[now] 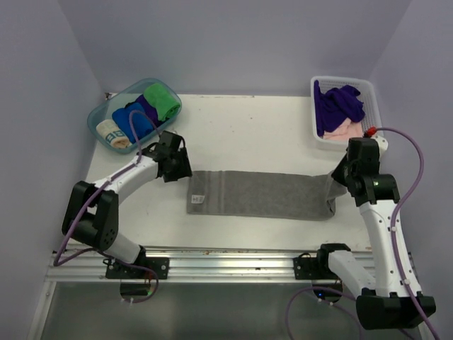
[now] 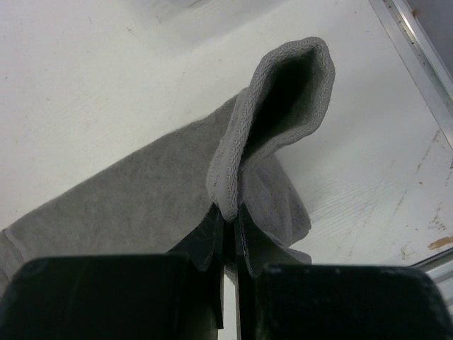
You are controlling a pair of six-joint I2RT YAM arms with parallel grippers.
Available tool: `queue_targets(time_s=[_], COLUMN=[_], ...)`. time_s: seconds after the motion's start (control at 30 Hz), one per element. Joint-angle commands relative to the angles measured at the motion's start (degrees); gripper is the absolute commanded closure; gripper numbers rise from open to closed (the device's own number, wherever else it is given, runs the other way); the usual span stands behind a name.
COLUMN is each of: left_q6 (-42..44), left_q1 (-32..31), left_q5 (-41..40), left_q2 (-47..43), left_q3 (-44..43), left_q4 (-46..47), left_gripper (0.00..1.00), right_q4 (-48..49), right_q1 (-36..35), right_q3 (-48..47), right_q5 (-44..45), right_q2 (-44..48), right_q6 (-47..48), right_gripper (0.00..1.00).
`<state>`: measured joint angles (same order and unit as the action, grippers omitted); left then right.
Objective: Roll the towels
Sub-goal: Fold the towel
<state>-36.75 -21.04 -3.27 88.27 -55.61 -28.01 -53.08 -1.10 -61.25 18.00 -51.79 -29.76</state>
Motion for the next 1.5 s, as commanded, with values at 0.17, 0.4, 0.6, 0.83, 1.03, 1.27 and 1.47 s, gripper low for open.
queue_targets(time_s=[0.17,0.4,0.6,0.83,1.03,1.27,1.47], left_q6=[0.8,1.4,0.8,0.5,0.5,0.4,0.0], left_q1=[3.0,2.8,1.3,1.3,1.3,1.4,1.3], left_q5=[-2.5,2.7,5.4,5.7,4.9,4.8,4.8], left_q2=[1.9,5.0,5.7,5.6,4.5,4.6,5.1], left_q3=[3.1,5.0,5.8,6.1,6.7,8.0,8.2], left_q4=[-2.0,1.7,3.2,3.2,2.4,3.0,3.5], left_gripper=[0.50,0.51,0.51,0.51,0.51,0.51,0.51], right_q4=[4.8,8.3,11.9,15.9,17.7,17.7,17.5], right_q1=[-6.0,-19.3,-33.0,-45.5,-49.3,-52.7,-53.7], right_q3=[-3.3,-4.7,-7.1,-14.1,-21.4,-27.4,-28.7], right_q5=[-2.3,-0.9,1.0,1.7,-0.2,-1.2,-1.9], right_q2=[-3.0,-8.2,-15.6,-31.2,-42.3,-48.9,-50.6], right_q6=[-0.1,-4.2,-7.1,-7.7,-8.0,-7.5,-7.4], right_gripper=[1.00,1.00,1.00,1.00,1.00,1.00,1.00])
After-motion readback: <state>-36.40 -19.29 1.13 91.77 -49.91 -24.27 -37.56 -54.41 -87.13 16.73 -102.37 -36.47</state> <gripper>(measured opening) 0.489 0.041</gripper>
